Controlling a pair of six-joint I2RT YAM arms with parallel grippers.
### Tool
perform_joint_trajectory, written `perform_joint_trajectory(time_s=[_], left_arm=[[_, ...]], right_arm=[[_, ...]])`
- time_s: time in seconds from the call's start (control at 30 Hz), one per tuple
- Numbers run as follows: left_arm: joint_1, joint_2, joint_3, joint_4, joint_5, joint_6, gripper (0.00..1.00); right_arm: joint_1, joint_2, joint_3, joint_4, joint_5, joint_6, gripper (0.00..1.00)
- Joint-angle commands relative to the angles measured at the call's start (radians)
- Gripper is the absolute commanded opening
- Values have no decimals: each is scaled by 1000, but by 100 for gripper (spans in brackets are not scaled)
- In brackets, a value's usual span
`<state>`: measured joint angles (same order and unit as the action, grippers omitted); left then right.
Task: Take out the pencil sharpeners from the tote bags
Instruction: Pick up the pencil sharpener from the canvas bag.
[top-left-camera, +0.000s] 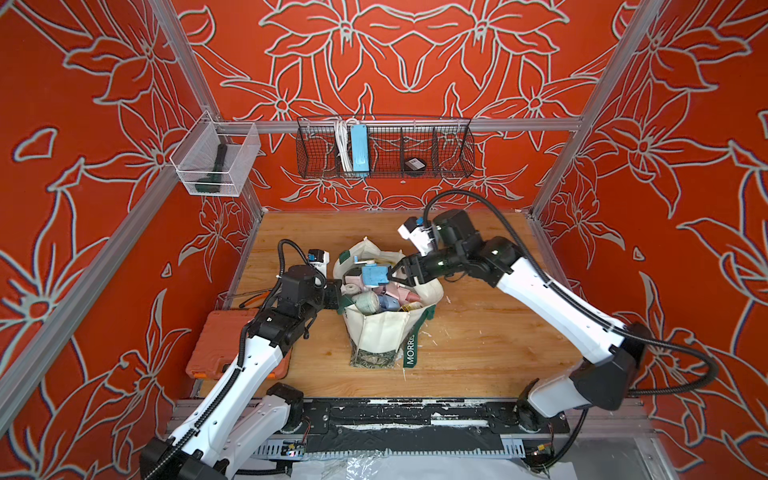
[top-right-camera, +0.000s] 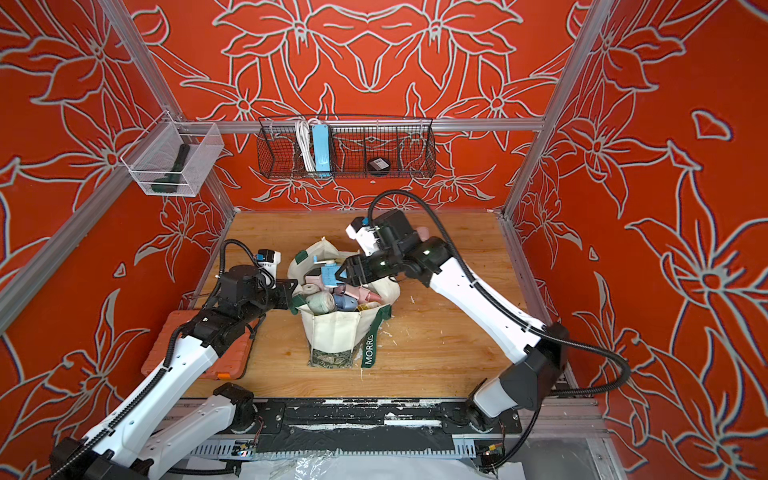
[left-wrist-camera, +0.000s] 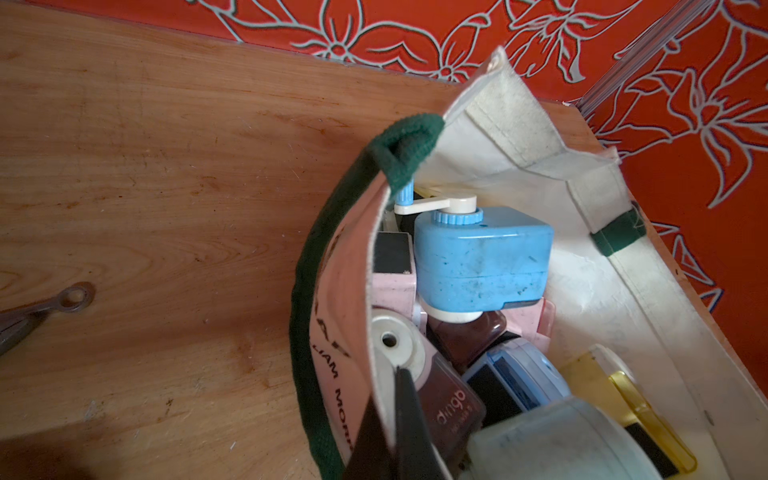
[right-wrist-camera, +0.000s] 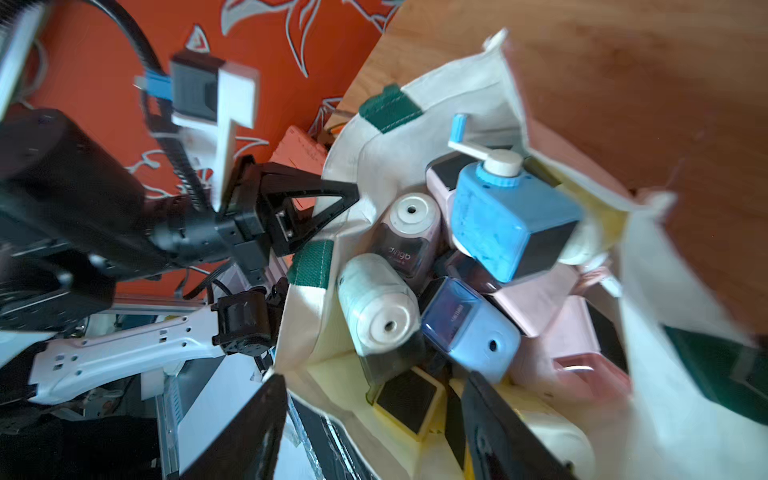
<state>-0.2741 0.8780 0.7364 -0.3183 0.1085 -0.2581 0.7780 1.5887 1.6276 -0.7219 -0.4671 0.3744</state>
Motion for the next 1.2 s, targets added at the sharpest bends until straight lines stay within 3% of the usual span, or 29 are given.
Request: perform_joint_trajectory(time_s=[0.0, 0.27, 0.37, 0.83, 1.17], left_arm=[[-10, -37, 5, 43, 6, 8, 0], [-10, -40, 3, 42, 8, 8, 0], [-10, -42, 4, 42, 9, 8, 0], [-10, -34, 3, 44, 11, 10, 0], [-10, -31, 3, 45, 17, 10, 0]], right_arm=[[82, 112, 136, -107, 217, 0, 68], [156, 388, 403, -295, 511, 46, 70], [164, 451, 448, -367, 614, 61, 76], [103, 599, 461, -315, 638, 55, 98], [78, 687, 559, -428, 868, 100, 99]])
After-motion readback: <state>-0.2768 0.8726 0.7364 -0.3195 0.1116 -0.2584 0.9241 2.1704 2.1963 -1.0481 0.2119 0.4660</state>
